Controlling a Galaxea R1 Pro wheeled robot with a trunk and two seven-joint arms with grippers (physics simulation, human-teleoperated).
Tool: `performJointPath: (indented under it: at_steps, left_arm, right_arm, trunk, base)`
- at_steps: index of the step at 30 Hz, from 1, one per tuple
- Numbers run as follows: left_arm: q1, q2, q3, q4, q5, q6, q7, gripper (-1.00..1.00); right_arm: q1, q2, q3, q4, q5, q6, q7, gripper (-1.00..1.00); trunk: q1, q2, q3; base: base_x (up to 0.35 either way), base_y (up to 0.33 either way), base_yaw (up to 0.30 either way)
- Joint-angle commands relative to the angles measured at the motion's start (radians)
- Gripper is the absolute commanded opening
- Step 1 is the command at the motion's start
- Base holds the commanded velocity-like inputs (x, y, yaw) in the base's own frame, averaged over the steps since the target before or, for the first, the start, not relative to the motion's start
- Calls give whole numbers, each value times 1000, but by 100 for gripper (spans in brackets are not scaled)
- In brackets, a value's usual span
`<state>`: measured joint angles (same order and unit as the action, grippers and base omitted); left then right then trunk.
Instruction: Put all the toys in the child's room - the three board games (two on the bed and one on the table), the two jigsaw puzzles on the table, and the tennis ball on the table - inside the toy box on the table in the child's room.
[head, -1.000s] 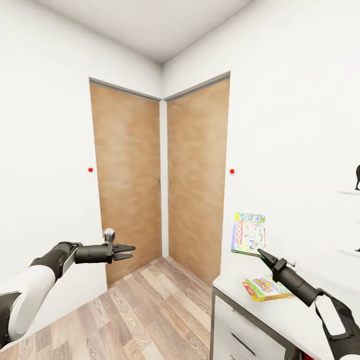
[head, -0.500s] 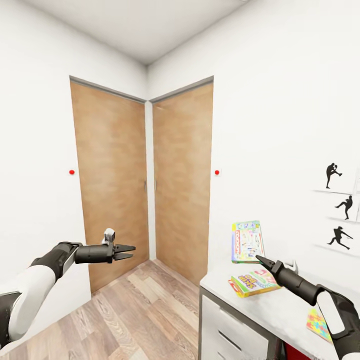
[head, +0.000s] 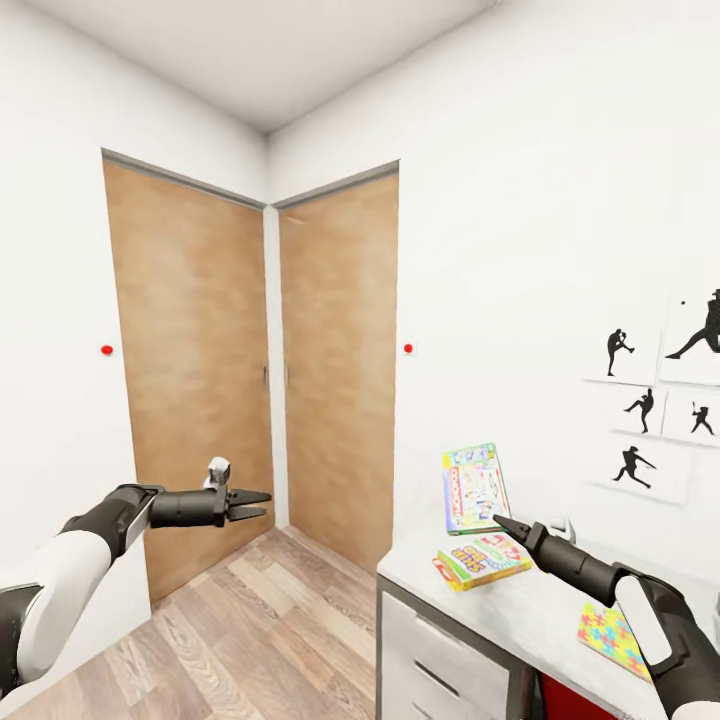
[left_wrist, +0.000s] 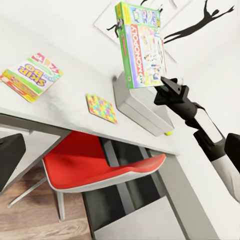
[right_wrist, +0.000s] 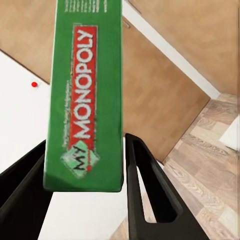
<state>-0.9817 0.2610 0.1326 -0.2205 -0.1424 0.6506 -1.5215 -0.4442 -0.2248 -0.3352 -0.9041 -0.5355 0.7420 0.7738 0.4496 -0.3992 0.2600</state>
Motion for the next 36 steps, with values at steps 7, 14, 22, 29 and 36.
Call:
performJointPath:
  at_steps: [7,14,22,29,36]
  left_arm:
    - [0,0,6,-1,-11,11,-8,100]
    - [0,0,6,-1,-10,11,-8,100]
    - [0,0,4,-1,-9,10,-9,100]
    - [0,1,4,-1,-9,11,-9,100]
    - [0,1,4,-1,-9,10,-9,100]
  right_arm:
    - [-1,-1,-2,1,-5,8,6,-100]
    - [-1,-2,-6,4,-9,8,8,-100]
    - [-1,-6,-9,8,-13,7,32,-100]
    - [-1,-11,-54,10,-14,7,92,-100]
    - [-1,-13,-88,10,-14,8,104,-100]
  trunk:
    - [0,-1,6]
    - [0,-1,12]
    - [0,-1,19]
    - [0,-1,22]
    - [0,-1,14]
  base:
    - [0,0,-183]
    - [0,0,-187]
    - [-65,0,-202]
    - [-92,0,-182]
    - [-9,0,-134]
